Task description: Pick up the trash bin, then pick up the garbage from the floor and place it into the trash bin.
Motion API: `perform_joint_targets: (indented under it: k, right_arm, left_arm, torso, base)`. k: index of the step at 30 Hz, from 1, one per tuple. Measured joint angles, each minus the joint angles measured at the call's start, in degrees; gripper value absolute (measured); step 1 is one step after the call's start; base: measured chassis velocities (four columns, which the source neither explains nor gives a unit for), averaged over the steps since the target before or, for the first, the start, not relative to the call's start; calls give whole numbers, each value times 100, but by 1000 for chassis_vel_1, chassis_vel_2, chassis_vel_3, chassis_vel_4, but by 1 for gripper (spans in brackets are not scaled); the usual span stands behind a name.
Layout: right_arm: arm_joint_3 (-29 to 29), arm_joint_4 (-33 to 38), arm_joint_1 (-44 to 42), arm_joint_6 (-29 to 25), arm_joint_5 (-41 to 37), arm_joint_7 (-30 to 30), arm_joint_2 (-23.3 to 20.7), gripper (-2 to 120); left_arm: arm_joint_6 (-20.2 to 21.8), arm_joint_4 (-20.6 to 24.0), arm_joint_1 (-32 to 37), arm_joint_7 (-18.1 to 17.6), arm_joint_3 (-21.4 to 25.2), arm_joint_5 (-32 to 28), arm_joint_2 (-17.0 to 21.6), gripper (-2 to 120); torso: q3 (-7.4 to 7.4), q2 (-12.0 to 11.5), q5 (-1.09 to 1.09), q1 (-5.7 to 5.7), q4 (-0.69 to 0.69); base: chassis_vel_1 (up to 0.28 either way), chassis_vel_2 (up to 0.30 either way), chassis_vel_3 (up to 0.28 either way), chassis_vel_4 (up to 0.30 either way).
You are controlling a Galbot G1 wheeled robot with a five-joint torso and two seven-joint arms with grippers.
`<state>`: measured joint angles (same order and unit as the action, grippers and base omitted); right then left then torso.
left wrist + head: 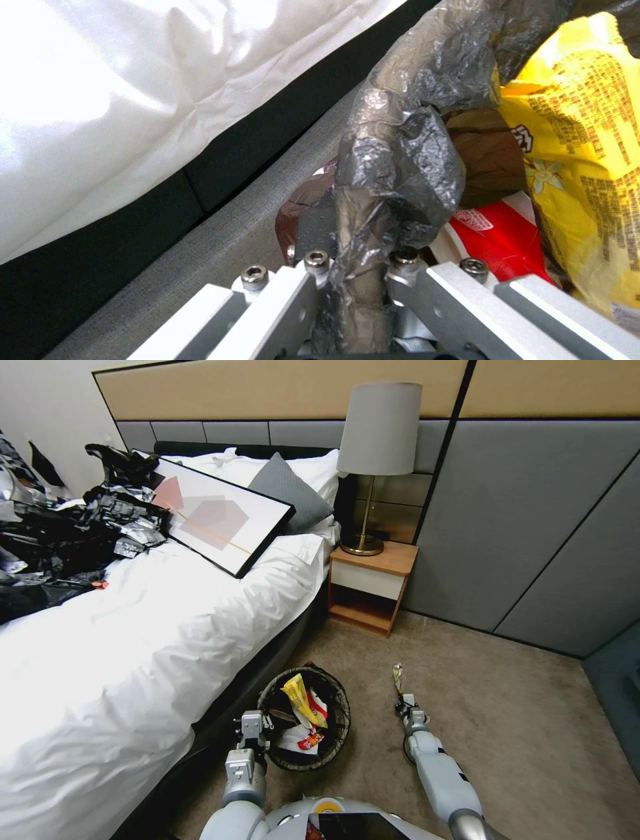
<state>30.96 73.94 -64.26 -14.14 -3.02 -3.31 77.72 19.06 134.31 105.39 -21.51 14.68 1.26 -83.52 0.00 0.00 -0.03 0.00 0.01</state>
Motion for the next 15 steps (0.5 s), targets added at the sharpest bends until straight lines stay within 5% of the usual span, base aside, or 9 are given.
perform_joint_targets:
  k: [8,15]
  right_arm:
    - [-224,2631,-917,-559,-101,-750,15,0]
    - [-630,3767,-1291,-996,-461,-1925,-67,0]
  left_arm:
    - [19,16,-14,10,-80,18,2,0]
    - [24,-15,-16,20,-145,53,4,0]
  torso:
    - [0,0,1,0,0]
    - [0,0,1,0,-1]
  base:
    - [0,0,0,0]
    - [0,0,0,0]
